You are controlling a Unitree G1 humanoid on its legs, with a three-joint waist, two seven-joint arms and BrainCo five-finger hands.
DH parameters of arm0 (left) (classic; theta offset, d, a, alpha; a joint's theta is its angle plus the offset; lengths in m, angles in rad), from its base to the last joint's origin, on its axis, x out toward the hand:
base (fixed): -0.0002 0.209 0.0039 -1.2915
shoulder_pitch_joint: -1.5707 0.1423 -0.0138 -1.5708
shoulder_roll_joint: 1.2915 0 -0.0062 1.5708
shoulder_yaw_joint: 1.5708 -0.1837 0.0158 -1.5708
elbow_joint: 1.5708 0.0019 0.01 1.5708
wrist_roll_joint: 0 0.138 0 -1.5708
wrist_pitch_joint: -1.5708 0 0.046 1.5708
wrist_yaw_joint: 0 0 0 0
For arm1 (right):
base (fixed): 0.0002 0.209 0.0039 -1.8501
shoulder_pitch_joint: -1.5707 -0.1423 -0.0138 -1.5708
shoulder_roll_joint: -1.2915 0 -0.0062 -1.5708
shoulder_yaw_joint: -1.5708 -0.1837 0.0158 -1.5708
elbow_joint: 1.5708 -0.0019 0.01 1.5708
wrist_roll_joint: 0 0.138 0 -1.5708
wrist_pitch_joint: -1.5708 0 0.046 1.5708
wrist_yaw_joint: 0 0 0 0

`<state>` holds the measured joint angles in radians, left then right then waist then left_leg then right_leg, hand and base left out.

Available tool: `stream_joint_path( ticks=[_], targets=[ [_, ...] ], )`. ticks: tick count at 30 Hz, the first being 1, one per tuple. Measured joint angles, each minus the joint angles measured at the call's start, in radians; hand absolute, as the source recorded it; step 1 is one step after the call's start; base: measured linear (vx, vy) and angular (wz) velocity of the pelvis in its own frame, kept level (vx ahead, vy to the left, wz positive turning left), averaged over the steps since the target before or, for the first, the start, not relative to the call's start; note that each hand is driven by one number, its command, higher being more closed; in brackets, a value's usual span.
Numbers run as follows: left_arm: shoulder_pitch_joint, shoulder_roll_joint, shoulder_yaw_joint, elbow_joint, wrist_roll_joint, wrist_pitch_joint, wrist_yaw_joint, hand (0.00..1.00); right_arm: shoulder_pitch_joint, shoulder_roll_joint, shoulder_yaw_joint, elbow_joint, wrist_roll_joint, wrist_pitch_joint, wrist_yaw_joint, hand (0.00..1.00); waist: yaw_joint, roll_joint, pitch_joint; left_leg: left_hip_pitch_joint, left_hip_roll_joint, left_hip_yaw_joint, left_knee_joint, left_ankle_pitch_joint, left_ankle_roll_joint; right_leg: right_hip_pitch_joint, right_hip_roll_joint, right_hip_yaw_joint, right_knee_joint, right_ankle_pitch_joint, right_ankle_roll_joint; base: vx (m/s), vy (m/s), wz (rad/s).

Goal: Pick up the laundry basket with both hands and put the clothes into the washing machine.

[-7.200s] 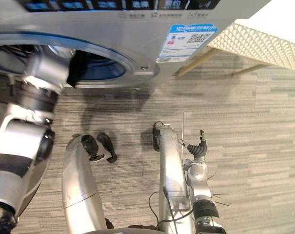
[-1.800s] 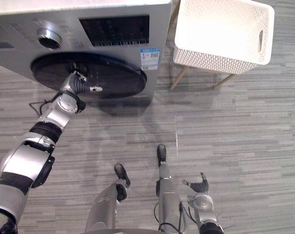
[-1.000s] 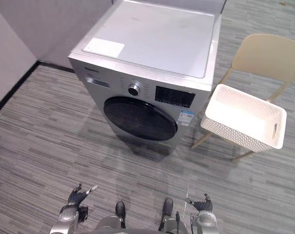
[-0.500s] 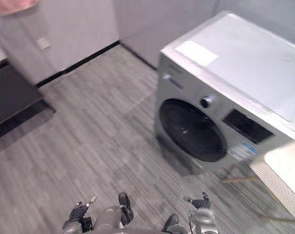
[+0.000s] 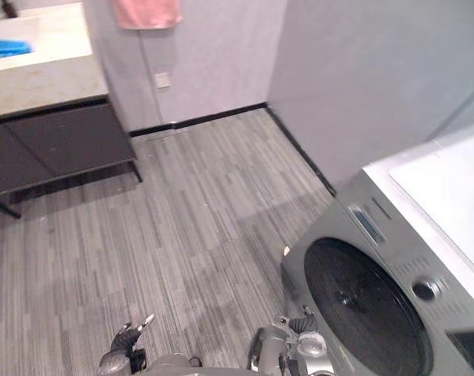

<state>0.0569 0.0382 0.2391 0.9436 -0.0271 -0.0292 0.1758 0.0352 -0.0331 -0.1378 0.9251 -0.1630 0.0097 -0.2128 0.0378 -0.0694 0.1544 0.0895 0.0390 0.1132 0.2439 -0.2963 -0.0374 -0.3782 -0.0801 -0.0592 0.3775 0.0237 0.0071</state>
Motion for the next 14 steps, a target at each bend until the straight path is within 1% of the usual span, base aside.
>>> stream_joint_path(
  ticks=[1, 2, 3, 4, 5, 6, 7, 9, 10, 11, 12, 13, 14],
  targets=[
    [0.003, -0.01, 0.005, 0.0, 0.001, -0.001, -0.001, 0.0, -0.001, -0.006, -0.001, -0.002, -0.005, 0.0, 0.0, 0.0, 0.006, 0.019, -0.003, 0.002, 0.026, -0.008, -0.001, 0.005, -0.008, 0.004, 0.013, -0.007, 0.012, -0.008, -0.011, 0.34, -0.223, 0.82],
    [0.004, -0.026, 0.008, 0.001, 0.008, -0.002, -0.001, 0.0, -0.001, -0.009, -0.005, -0.01, -0.006, -0.002, 0.0, 0.0, 0.002, 0.036, -0.007, -0.004, 0.048, -0.033, -0.005, 0.021, -0.036, 0.023, 0.012, -0.044, -0.001, -0.044, -0.015, 0.26, -0.156, 0.58],
    [0.001, -0.036, 0.007, 0.002, 0.019, -0.002, -0.001, 0.0, -0.002, -0.012, -0.009, -0.01, -0.006, -0.002, 0.0, 0.0, 0.0, 0.048, -0.007, -0.002, 0.061, -0.039, -0.008, 0.026, -0.044, 0.028, 0.017, -0.067, -0.005, -0.05, -0.021, 0.35, -0.267, 0.78],
    [0.0, -0.049, 0.008, 0.002, 0.028, -0.001, -0.001, 0.0, 0.0, -0.011, -0.014, -0.006, -0.006, -0.001, 0.001, 0.0, -0.002, 0.064, -0.008, -0.002, 0.087, -0.048, -0.025, 0.041, -0.069, 0.047, 0.027, -0.105, -0.02, -0.059, -0.034, 0.3, -0.258, 0.82],
    [0.0, -0.053, 0.008, 0.004, 0.041, -0.001, -0.002, 0.0, 0.003, -0.006, -0.025, -0.006, -0.007, -0.001, 0.003, 0.0, -0.009, 0.064, -0.007, -0.002, 0.104, -0.055, -0.029, 0.059, -0.093, 0.081, 0.033, -0.145, -0.041, -0.067, -0.045, 0.27, -0.244, 0.85],
    [-0.001, -0.054, 0.008, 0.007, 0.044, 0.0, -0.002, 0.0, 0.006, -0.003, -0.031, -0.005, -0.007, -0.001, 0.002, 0.0, -0.019, 0.061, -0.007, -0.001, 0.114, -0.049, -0.024, 0.074, -0.095, 0.107, 0.035, -0.165, -0.056, -0.07, -0.051, 0.14, -0.173, 0.87],
    [-0.003, -0.053, 0.009, 0.01, 0.053, 0.002, -0.002, 0.0, 0.014, -0.003, -0.042, -0.005, -0.007, -0.001, 0.0, 0.0, -0.021, 0.056, -0.009, -0.003, 0.127, -0.009, 0.003, 0.095, -0.102, 0.154, 0.036, -0.189, -0.089, -0.07, -0.051, 0.07, -0.113, 0.58],
    [-0.004, -0.053, 0.009, 0.009, 0.063, 0.001, -0.002, 0.0, 0.015, -0.003, -0.052, -0.006, -0.007, -0.001, 0.0, 0.0, -0.015, 0.05, -0.014, -0.005, 0.136, 0.068, 0.03, 0.107, -0.094, 0.18, 0.036, -0.19, -0.116, -0.069, -0.053, 0.02, -0.083, 0.22],
    [-0.003, -0.054, 0.009, 0.01, 0.068, 0.002, -0.002, 0.0, 0.013, -0.005, -0.053, -0.007, -0.007, -0.002, 0.0, 0.0, -0.017, 0.053, -0.018, -0.007, 0.143, 0.114, 0.035, 0.108, -0.093, 0.185, 0.038, -0.19, -0.128, -0.067, -0.055, -0.02, -0.045, 0.0],
    [0.004, -0.056, 0.009, 0.012, 0.069, 0.002, -0.002, 0.0, 0.014, -0.008, -0.054, -0.004, -0.007, -0.001, 0.0, 0.0, -0.02, 0.061, -0.036, -0.007, 0.152, 0.156, 0.01, 0.108, -0.093, 0.184, 0.049, -0.19, -0.156, -0.059, -0.048, -0.05, 0.0, 0.0],
    [0.007, -0.054, 0.009, 0.022, 0.073, 0.003, -0.003, 0.0, 0.017, -0.011, -0.061, 0.002, -0.007, -0.001, 0.0, 0.0, -0.022, 0.07, -0.052, -0.004, 0.154, 0.169, -0.037, 0.109, -0.091, 0.182, 0.062, -0.191, -0.196, -0.036, -0.047, -0.04, 0.008, -0.01],
    [0.005, -0.053, 0.009, 0.029, 0.077, 0.003, -0.003, 0.0, 0.019, -0.009, -0.062, 0.005, -0.008, 0.0, 0.001, 0.0, -0.022, 0.074, -0.056, -0.001, 0.154, 0.169, -0.058, 0.109, -0.091, 0.182, 0.069, -0.192, -0.215, -0.023, -0.045, -0.05, 0.058, -0.04],
    [0.003, -0.052, 0.008, 0.037, 0.079, 0.004, -0.005, 0.0, 0.02, -0.006, -0.067, 0.018, -0.009, 0.0, 0.001, 0.0, -0.022, 0.077, -0.057, 0.006, 0.153, 0.172, -0.099, 0.109, -0.091, 0.182, 0.08, -0.191, -0.246, 0.003, -0.045, -0.03, 0.043, -0.04]
  ],
)
